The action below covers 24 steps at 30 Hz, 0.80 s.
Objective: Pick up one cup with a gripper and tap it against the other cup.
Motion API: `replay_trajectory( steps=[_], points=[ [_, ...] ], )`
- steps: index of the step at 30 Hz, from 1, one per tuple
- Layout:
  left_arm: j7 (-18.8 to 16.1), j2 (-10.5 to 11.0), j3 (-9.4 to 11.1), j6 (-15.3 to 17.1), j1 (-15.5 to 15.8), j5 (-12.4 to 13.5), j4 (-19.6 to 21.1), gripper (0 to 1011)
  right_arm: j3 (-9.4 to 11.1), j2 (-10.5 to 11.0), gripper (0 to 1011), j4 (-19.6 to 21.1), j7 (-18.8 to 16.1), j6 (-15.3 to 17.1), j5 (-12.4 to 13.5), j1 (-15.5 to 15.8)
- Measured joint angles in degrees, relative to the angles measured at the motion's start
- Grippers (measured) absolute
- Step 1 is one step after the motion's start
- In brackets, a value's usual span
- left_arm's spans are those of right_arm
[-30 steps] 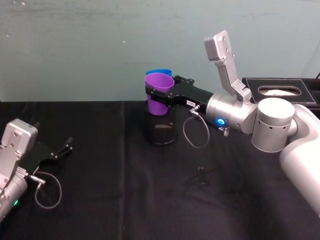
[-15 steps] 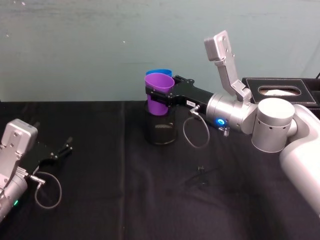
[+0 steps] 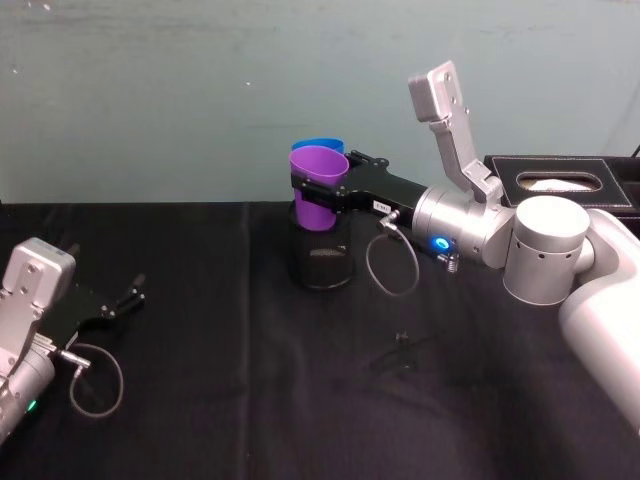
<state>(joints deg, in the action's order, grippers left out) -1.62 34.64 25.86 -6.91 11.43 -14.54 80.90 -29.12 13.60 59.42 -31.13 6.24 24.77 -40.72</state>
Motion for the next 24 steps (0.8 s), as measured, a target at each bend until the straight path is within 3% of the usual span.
replay_trajectory(
  steps=[24],
  points=[
    [0.00, 0.00, 0.00, 0.00, 0.00, 0.00, 0.00, 1000, 0.00, 0.00, 726, 0.00, 0.02, 0.00, 0.00, 0.00]
  ],
)
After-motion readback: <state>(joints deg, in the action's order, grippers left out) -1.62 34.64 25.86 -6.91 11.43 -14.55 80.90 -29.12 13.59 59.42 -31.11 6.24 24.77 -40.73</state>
